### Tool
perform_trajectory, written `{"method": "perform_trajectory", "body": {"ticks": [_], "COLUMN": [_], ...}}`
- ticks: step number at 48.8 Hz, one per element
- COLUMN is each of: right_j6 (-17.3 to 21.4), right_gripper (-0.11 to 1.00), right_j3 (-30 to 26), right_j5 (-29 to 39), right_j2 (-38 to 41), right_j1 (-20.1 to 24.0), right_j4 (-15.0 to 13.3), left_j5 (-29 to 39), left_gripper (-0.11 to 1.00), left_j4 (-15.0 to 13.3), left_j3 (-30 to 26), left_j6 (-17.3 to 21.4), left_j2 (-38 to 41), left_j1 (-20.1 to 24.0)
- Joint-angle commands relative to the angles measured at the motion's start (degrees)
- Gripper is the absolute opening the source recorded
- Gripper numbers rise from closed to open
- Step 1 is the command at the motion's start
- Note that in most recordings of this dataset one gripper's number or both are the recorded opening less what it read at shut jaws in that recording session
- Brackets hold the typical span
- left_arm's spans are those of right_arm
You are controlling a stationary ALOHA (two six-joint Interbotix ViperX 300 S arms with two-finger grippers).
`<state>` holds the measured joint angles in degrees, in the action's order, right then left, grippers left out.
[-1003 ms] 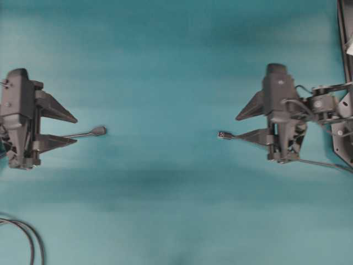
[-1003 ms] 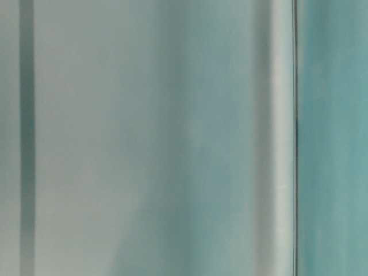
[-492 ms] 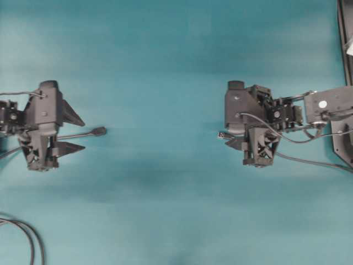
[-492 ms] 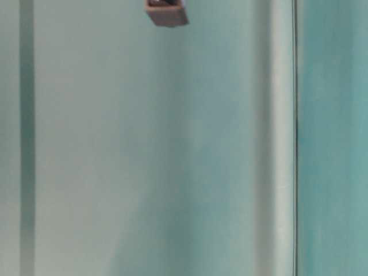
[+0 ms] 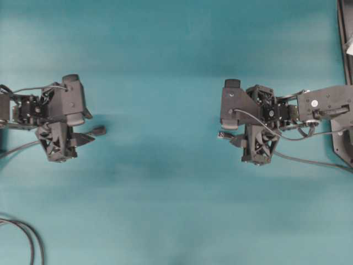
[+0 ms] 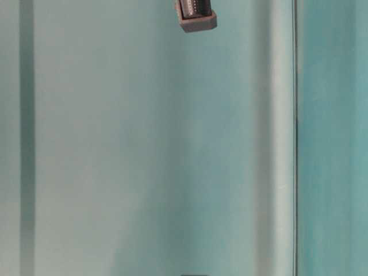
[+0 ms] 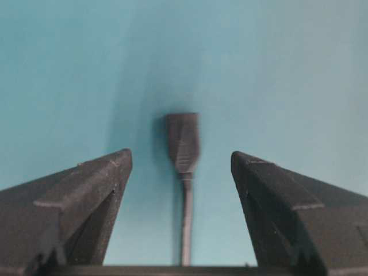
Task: Insert the USB using both arms.
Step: 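Close left gripper on female USB socket, right gripper on USB-A plug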
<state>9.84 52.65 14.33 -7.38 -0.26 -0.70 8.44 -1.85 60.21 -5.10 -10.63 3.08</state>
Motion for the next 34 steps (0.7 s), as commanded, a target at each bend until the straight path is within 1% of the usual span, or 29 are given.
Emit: {"method": "perform_trajectory", "body": {"ticks": [1, 9, 17, 34], "right_j6": [0.0, 0.0, 0.0, -0.1], "right_gripper": [0.54, 0.54, 0.54, 0.54], "right_j3": [-1.2, -1.0, -0.8, -0.8], "right_j5": [-0.2, -0.1, -0.2, -0.1], "right_j2": [-0.4, -0.4, -0.4, -0.4], "right_j1": [-0.2, -0.2, -0.2, -0.3], "right_j4": [0.0, 0.0, 0.0, 0.0], "left_j5": [-0.1, 0.2, 2.4, 2.8], "left_gripper": [0.89, 0.89, 0.89, 0.89], "left_j4": [0.0, 0.0, 0.0, 0.0], "left_j3": [-1.7, -3.0, -4.0, -4.1], "left_j6": [-0.9, -0.9, -1.0, -1.1], "left_j2": [1.4, 3.7, 4.3, 5.1], "left_j1": [0.8, 1.0, 0.9, -0.1]}}
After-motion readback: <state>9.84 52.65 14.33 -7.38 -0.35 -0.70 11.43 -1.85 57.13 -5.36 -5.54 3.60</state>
